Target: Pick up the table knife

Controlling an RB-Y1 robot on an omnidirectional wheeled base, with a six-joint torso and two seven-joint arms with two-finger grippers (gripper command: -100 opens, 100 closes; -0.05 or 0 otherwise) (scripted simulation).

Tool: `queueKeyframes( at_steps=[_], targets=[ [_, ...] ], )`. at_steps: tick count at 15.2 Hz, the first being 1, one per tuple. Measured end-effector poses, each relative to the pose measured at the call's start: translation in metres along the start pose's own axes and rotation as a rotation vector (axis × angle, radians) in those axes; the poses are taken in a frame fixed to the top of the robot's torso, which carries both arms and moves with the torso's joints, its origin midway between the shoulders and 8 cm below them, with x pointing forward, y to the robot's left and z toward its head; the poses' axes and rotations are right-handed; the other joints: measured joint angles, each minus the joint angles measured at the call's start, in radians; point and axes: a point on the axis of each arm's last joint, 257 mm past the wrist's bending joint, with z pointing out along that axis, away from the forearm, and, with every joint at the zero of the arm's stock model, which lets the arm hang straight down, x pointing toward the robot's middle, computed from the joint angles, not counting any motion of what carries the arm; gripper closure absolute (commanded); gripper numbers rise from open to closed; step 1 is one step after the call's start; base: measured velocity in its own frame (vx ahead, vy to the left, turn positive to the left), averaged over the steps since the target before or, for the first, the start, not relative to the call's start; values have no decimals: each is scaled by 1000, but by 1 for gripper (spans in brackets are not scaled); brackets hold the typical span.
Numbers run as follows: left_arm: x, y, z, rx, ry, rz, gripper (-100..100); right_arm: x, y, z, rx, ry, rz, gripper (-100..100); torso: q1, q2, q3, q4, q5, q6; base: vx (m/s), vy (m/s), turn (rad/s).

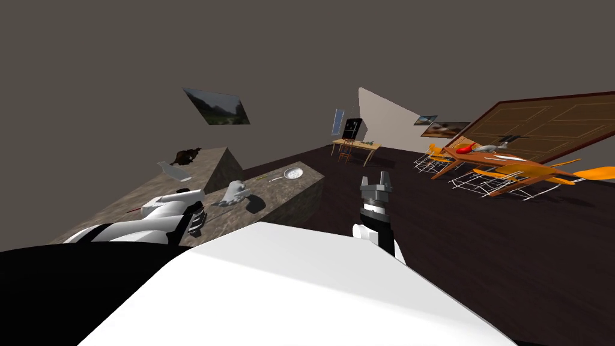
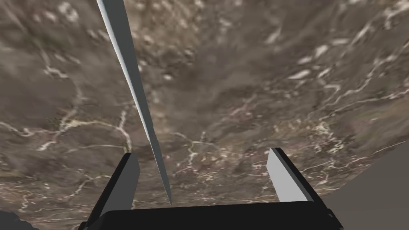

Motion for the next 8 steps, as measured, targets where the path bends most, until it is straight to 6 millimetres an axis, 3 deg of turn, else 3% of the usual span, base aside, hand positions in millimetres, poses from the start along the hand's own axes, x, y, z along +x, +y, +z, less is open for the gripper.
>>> queueKeyframes(
  at_steps=[3,4,8],
  targets=[
    [-8,6,5,0,-3,-9,-100,0,0,0,0,0,0,0,0,0,0,0,0,0,1,-1,4],
    [-9,6,5,0,-3,-10,100,0,0,0,0,0,0,0,0,0,0,0,0,0,0,0,0],
    [-9,5,4,4,-4,-5,100,0,0,0,0,0,0,0,-1,0,0,0,0,-2,-2,-1,-3]
  ],
)
